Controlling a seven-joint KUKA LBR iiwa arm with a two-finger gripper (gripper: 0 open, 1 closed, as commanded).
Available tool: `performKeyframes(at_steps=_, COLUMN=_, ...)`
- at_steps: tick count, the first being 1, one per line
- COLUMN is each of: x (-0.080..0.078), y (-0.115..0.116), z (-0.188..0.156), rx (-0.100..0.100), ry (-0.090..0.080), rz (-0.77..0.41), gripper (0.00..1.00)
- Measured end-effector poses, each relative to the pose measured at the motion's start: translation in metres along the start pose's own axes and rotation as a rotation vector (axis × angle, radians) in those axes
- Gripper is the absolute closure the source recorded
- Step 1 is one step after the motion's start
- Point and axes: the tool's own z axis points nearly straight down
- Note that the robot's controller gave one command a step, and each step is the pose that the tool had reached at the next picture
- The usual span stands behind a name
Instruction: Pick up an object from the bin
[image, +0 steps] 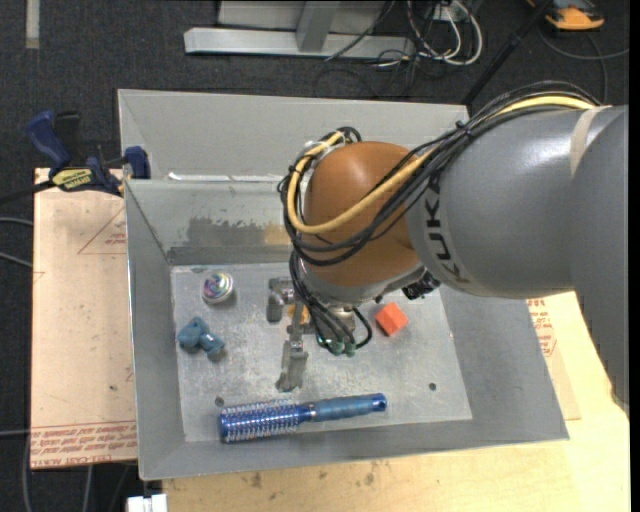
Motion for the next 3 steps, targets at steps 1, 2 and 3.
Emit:
performKeyframes(at_steps=1, x=0.032, y=-0.009, z=0.115, rx=-0.001, ry=0.001, rz=0.053, gripper=0.00)
performKeyframes(at_steps=2, x=0.027, y=-0.008, z=0.110, rx=-0.006, ry=-0.017, rz=0.055, gripper=1.00)
performKeyframes(at_steps=3, x=0.026, y=0.002, z=-0.009, rx=-0.003, ry=-0.016, rz=0.008, gripper=1.00)
